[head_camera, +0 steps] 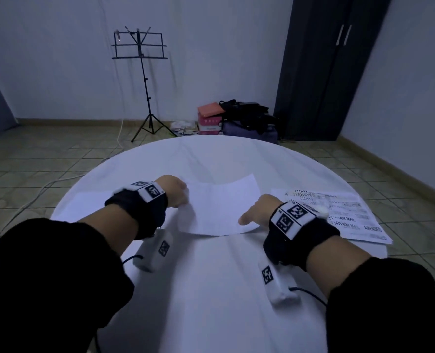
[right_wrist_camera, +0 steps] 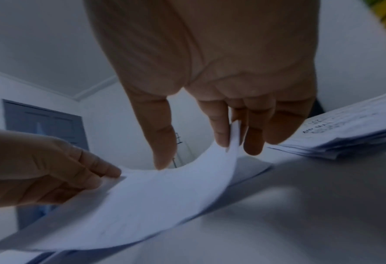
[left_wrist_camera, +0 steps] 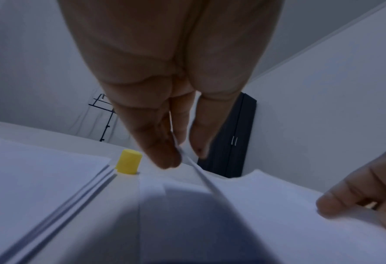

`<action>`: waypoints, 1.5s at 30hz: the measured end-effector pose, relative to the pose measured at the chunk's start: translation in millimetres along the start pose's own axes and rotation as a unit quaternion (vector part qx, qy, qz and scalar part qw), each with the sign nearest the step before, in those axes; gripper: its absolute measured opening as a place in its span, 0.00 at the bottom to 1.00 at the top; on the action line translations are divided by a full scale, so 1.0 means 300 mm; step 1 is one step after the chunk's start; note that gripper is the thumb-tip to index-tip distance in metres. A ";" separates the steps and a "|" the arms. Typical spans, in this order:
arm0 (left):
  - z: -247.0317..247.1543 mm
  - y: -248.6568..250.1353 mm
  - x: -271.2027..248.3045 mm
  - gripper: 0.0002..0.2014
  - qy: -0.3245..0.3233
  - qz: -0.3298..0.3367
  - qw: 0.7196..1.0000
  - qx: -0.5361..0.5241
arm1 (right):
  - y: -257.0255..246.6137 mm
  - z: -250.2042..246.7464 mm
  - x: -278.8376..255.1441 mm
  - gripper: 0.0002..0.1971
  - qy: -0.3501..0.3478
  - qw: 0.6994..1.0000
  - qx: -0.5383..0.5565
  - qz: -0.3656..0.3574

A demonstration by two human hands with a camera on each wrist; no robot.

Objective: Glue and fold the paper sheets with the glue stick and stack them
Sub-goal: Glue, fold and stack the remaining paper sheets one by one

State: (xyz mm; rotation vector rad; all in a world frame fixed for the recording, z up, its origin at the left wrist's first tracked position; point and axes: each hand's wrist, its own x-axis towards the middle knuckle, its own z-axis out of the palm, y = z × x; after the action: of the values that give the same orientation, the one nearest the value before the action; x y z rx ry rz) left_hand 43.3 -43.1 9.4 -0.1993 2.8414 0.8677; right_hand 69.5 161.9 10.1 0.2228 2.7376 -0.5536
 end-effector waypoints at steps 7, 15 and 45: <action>0.048 0.034 0.128 0.40 -0.074 -0.048 0.987 0.134 | -0.004 -0.018 0.081 0.17 -0.032 0.994 -0.101 -0.006; 0.090 0.030 0.158 0.67 -0.112 -0.060 0.935 0.330 | -0.004 -0.015 0.113 0.13 -0.036 0.984 -0.168 -0.053; 0.362 0.477 -0.083 0.30 -0.139 0.187 0.909 0.344 | 0.362 -0.014 -0.122 0.08 -0.108 0.952 -0.258 -0.122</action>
State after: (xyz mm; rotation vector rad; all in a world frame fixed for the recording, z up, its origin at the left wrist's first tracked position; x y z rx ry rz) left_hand 55.4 137.6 3.0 0.5274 2.7362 -0.1086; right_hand 125.8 259.6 -11.1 -0.2899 2.5945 0.0925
